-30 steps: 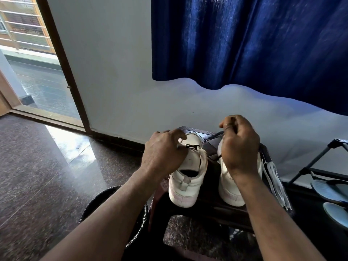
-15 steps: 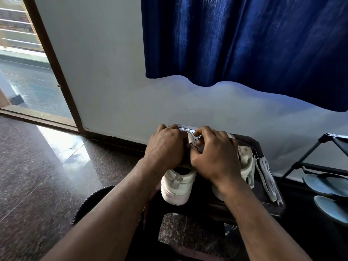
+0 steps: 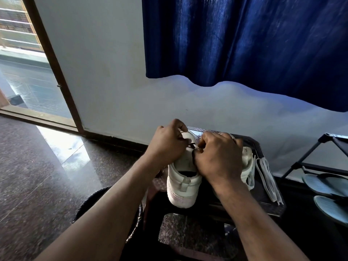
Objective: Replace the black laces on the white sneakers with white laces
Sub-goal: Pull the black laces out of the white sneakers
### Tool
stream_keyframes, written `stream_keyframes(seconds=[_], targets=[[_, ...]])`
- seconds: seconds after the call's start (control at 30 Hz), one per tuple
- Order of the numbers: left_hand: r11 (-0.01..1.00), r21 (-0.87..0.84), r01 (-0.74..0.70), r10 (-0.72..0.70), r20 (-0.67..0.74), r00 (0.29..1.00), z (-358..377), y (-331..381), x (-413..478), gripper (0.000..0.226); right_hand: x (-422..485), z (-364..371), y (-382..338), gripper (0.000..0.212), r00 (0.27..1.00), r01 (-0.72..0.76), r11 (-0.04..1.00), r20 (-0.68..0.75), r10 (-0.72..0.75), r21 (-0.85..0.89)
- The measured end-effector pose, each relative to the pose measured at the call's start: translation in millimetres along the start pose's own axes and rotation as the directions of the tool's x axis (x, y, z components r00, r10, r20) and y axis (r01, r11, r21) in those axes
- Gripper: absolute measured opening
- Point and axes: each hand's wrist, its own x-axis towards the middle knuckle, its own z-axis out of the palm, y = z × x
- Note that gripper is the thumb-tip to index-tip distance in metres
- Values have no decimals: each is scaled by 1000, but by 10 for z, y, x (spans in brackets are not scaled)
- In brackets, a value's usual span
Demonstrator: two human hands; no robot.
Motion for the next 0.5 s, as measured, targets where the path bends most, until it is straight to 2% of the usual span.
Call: stream_keyframes(seconds=[0.07,0.1,0.17,0.2,0.23,0.27,0.3,0.33,0.37,0.4,0.43,0.47,0.5], targets=[[942,299,-149,161,-15,987,12,-51,4,15,-6,23,0,11,1000,-12,1000,-11,12,-12],[904,383,-191,222,-40,974,22,-67,4,13,-8,36,-1,12,1000,-17,1000,-16,17,-23],[890,396,-228,278,-74,958,41,-40,-18,16,-18,70,1,16,999,-21,998,-29,20,-51],[927,313,-206,243,-85,966,48,-6,-26,20,-22,89,6,18,999,-23,997,-38,21,-68],[979,155,-131,144,-79,986,42,27,-23,24,-27,102,10,20,999,-29,996,-46,25,-83],[996,-87,-19,14,-55,998,15,63,-13,27,-26,113,15,20,998,-37,995,-50,33,-93],[940,-333,72,-87,-30,996,-20,80,-6,27,-24,120,19,19,998,-45,994,-51,41,-97],[874,-470,121,-148,-21,989,-57,77,3,25,-25,126,20,19,998,-52,994,-53,47,-98],[865,-488,119,-149,-23,989,-105,65,19,20,-24,125,14,20,997,-56,993,-57,51,-99],[911,-401,94,-117,-31,993,-158,48,39,15,-24,122,6,21,997,-58,994,-62,52,-97],[970,-235,57,-66,-30,997,-199,33,47,14,-23,116,-5,20,997,-56,994,-65,50,-91],[1000,-8,6,-7,-23,1000,-224,21,33,16,-24,115,-11,18,997,-50,995,-65,45,-81],[979,197,-56,60,-15,998,-232,27,-2,14,-26,117,-17,15,997,-43,996,-62,38,-72]])
